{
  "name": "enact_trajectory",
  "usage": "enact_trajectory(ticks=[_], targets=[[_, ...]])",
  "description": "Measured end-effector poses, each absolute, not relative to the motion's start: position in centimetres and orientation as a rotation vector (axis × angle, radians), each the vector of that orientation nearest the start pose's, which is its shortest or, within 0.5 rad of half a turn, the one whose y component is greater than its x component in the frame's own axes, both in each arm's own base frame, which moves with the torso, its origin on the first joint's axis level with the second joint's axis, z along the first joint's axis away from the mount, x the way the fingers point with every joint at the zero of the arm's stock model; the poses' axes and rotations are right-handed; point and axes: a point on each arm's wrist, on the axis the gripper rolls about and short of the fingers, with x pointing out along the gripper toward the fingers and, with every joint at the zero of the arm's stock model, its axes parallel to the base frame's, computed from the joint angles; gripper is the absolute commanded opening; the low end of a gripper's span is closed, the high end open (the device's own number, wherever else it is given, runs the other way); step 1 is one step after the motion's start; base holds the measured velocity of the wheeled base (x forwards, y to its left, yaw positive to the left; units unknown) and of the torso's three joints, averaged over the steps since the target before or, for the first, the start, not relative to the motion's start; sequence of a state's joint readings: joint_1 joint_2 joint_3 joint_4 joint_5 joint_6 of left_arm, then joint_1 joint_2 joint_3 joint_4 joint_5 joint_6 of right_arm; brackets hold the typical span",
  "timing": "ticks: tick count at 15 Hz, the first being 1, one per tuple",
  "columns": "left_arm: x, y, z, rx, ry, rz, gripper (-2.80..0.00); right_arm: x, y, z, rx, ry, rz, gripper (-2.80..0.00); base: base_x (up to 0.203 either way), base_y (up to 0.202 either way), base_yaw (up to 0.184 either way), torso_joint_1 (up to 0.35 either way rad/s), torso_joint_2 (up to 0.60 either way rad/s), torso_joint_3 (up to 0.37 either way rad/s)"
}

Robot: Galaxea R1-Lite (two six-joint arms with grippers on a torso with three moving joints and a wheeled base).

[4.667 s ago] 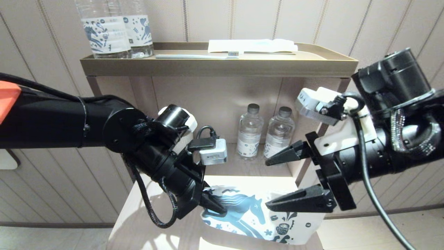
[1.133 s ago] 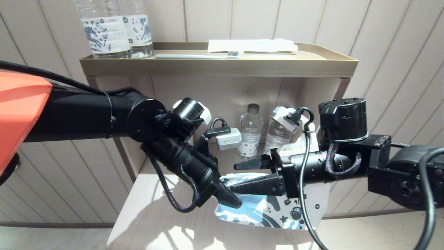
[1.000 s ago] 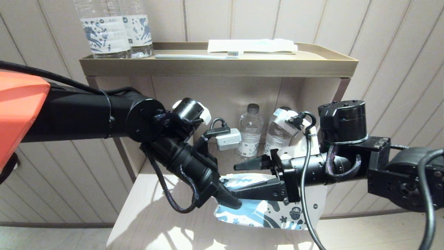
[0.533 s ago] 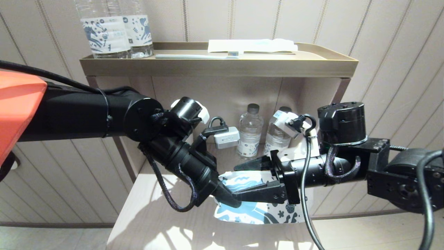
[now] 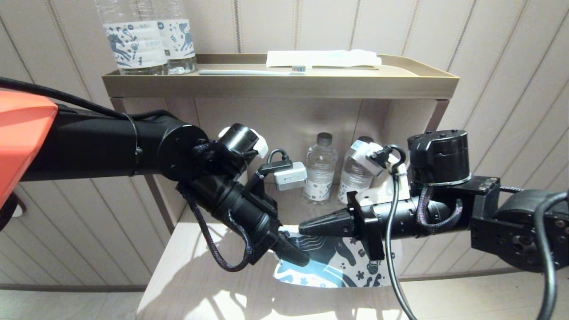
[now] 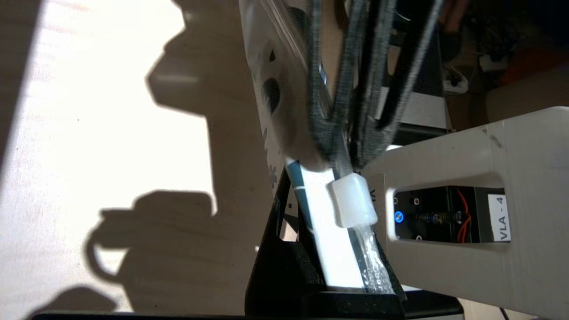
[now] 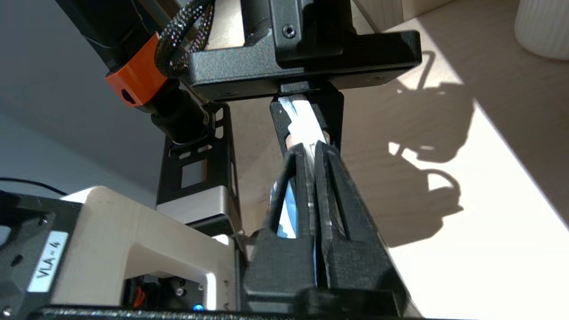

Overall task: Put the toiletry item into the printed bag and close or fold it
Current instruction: Hand it to the other hand

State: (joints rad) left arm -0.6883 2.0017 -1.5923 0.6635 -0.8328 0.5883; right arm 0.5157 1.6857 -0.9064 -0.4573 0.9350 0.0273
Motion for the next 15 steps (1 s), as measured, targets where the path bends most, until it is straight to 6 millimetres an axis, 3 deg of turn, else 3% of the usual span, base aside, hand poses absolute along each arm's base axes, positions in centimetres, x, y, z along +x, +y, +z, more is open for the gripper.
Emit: enact_trajectory(ticks=[7, 15], targets=[[26.6, -24.1, 19.0, 0.339, 0.731, -1.652, -2.8, 25.2, 16.1, 19.9, 0.091, 0.359, 1.42, -2.8, 0.0, 0.0, 0.0, 0.0, 0.0, 0.0], [26.1, -23.6, 19.2, 0.341, 0.727, -1.648, -2.8, 26.2, 14.0, 21.0, 0.091, 0.314, 1.347, -2.8, 0.0, 0.0, 0.0, 0.0, 0.0, 0.0]])
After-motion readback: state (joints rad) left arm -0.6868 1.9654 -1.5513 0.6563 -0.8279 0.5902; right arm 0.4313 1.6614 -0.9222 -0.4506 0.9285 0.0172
